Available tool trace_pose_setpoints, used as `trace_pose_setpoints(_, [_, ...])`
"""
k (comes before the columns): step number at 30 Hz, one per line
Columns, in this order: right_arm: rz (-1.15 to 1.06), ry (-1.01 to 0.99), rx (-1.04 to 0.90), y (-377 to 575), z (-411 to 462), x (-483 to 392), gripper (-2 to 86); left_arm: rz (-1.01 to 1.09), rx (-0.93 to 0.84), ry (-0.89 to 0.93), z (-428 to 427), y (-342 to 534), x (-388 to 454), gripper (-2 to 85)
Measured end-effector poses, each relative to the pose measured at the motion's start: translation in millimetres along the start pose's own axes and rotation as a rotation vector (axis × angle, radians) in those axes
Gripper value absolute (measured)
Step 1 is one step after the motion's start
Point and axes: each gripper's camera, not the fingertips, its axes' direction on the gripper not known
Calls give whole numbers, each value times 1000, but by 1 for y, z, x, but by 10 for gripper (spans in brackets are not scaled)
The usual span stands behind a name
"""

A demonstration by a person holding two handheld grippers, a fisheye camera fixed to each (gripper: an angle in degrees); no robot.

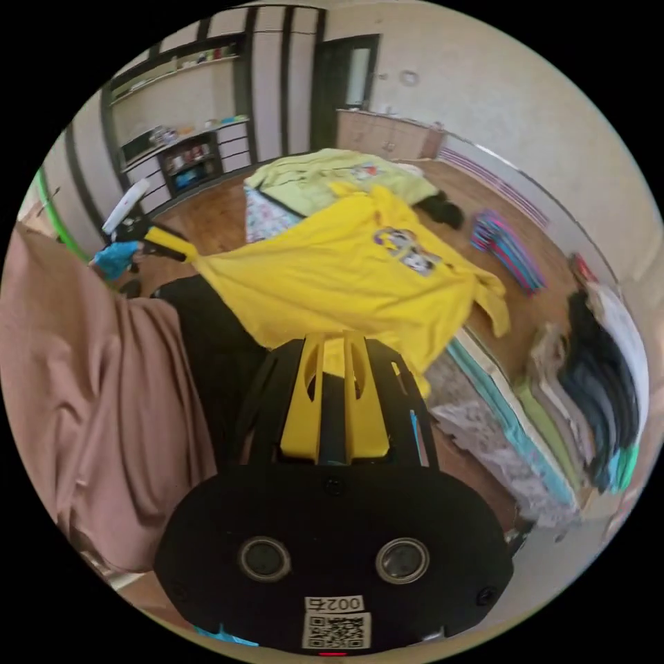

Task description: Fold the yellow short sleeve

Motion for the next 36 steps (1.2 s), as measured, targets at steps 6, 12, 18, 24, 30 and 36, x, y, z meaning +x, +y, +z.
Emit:
trace_pose_setpoints(6, [303,-18,146,63,-1,52,99,10,-41,-31,7,-12,4,-10])
trace_pose_setpoints(12, [338,-87,139,57,51,79,136,23,-81,-50,15,-22,10,-10])
trace_pose_setpoints(18, [306,-251,-4,44,108,114,137,9,-98,-35,21,-25,7,-10])
trace_pose_setpoints(24, [283,-363,-106,49,138,121,56,9,-101,-38,23,-26,8,-10])
trace_pose_setpoints(30, [220,-281,7,75,86,117,7,11,-68,-75,0,-26,3,-10])
trace_pose_setpoints(36, [100,-277,116,116,6,103,-4,72,-26,-132,-40,-31,8,-10])
